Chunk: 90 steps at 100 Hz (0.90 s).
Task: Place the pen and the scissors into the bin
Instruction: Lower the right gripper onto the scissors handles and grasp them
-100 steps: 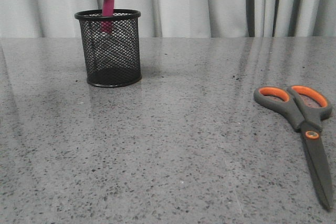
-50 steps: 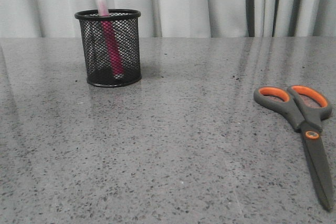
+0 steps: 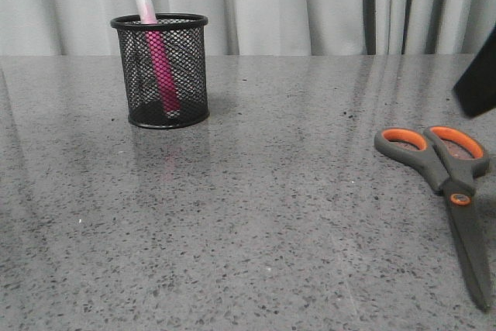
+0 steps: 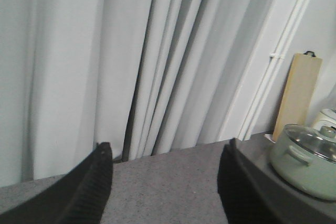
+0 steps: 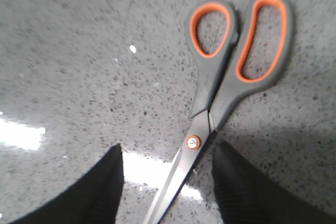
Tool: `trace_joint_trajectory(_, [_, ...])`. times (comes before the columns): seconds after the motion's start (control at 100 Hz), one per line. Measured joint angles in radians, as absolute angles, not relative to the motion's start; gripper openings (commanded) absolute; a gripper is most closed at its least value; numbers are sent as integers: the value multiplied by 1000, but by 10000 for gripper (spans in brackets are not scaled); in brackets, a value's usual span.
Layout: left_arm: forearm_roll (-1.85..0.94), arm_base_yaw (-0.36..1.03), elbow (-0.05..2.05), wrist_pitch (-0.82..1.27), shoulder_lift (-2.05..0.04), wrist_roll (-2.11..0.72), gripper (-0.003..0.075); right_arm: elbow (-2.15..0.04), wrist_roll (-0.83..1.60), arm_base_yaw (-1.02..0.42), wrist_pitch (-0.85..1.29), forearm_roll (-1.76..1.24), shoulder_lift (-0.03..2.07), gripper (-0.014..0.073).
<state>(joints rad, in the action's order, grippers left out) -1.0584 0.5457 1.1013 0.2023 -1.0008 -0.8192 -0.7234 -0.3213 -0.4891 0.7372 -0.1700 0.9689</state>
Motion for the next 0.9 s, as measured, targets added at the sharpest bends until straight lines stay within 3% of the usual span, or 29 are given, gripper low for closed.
trace_joint_trajectory(0.39, [-1053, 580, 1101, 274, -964, -819, 410, -954, -415, -491, 916, -36, 1354, 444])
trace_joint_trajectory(0.9, [-1048, 629, 1101, 305, -964, -819, 410, -980, -538, -491, 970, 0, 1432, 433])
